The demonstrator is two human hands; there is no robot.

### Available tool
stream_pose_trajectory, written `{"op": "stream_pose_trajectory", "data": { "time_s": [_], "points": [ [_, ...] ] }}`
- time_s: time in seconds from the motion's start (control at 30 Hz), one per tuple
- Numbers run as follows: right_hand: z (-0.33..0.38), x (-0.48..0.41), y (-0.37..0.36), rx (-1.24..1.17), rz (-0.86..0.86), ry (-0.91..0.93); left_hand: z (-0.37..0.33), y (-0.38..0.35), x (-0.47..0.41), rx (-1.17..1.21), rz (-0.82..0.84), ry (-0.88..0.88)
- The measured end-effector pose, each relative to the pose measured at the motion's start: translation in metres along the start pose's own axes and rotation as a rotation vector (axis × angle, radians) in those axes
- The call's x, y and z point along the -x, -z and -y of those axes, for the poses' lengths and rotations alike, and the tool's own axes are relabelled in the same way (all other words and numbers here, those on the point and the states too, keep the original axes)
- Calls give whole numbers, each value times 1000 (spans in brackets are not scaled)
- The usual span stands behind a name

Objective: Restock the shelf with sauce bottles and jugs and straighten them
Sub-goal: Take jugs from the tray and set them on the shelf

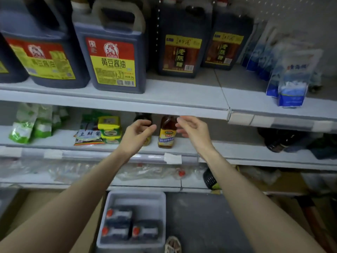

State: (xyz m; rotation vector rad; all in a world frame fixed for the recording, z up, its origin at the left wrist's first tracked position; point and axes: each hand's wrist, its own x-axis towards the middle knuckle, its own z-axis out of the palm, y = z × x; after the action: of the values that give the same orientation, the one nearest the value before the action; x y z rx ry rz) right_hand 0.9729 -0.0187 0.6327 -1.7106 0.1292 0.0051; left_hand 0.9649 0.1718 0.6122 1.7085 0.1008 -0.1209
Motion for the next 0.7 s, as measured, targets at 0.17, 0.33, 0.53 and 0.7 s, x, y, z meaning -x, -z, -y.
{"op": "stream_pose_trajectory", "data": {
  "time_s": [0.17, 0.33, 0.53, 0.7],
  "points": [
    [-72, 28, -17, 40, 66, -146, 77, 0, 30, 28, -7, 192],
    [-185, 47, -40, 57, 110, -312, 187, -9, 53, 17, -3, 394],
    [-333, 87, -57, 71, 153, -521, 328, -25, 93, -29, -34, 616],
    [-446, 111, -67, 72, 190, -638, 424, -44, 116, -8, -83, 732]
  ]
}}
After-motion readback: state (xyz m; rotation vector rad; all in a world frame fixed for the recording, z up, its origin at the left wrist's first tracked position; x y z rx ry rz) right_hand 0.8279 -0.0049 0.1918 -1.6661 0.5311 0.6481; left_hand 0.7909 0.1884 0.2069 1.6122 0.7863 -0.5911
